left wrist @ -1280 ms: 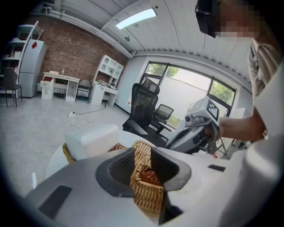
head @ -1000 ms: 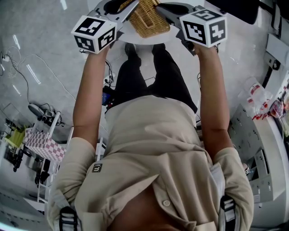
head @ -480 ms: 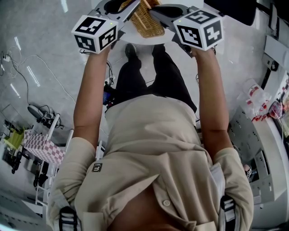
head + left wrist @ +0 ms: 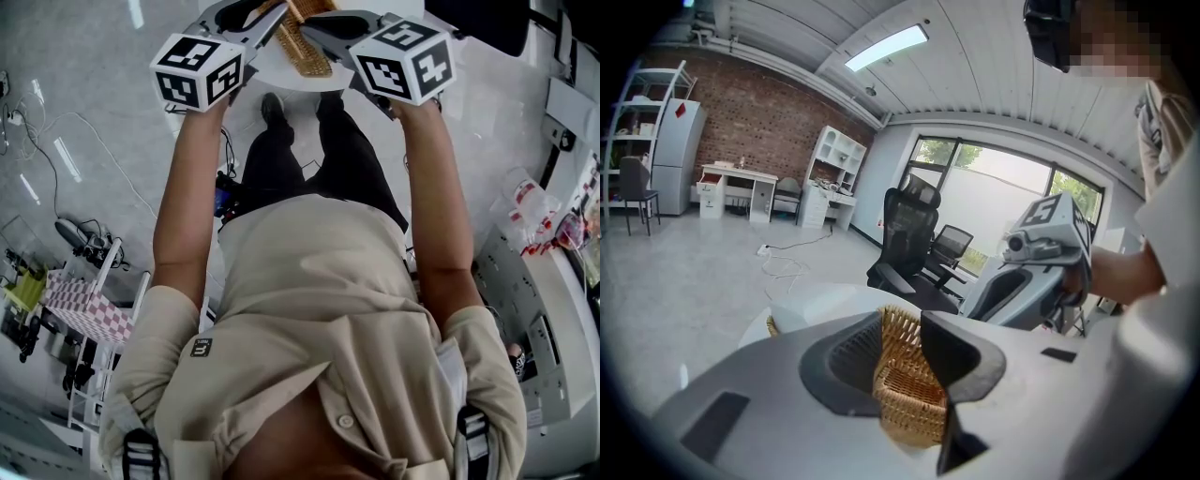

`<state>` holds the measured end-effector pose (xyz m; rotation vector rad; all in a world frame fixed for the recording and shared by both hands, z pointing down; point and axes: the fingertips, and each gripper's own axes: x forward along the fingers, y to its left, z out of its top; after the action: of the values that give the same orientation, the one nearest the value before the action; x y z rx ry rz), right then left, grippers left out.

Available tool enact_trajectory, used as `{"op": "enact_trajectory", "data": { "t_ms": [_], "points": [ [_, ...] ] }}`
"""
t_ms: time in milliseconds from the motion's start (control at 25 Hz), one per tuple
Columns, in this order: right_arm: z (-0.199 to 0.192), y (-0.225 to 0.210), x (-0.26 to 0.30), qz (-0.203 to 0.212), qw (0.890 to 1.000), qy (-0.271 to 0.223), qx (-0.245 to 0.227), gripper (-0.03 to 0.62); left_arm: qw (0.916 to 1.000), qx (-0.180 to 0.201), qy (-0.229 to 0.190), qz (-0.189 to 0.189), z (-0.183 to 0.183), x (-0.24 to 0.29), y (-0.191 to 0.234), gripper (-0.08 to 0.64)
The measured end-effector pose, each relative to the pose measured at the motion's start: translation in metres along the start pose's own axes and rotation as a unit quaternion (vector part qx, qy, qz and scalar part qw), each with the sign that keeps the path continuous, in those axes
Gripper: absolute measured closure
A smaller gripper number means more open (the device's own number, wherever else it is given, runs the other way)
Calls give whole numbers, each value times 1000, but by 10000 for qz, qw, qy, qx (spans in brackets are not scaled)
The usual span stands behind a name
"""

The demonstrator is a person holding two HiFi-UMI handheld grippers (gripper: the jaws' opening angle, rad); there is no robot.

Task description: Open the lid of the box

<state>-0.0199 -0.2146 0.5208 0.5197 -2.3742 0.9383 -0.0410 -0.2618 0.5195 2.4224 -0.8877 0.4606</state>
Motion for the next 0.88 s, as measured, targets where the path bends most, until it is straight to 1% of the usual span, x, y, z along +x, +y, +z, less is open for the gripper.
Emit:
{"op": "enact_trajectory", "data": {
  "t_ms": [280, 480, 880],
  "points": [
    [1, 24, 8, 106, 9998, 31, -140, 563, 9998, -11, 85, 188, -10, -24, 4, 459],
    [4, 43, 17, 229, 9995, 35, -191, 565, 9991, -15, 259, 334, -22, -40, 10, 459],
    [4, 63, 30, 296, 9990, 108, -327, 563, 9984, -50, 333, 444, -33, -59, 15, 459]
  ]
}}
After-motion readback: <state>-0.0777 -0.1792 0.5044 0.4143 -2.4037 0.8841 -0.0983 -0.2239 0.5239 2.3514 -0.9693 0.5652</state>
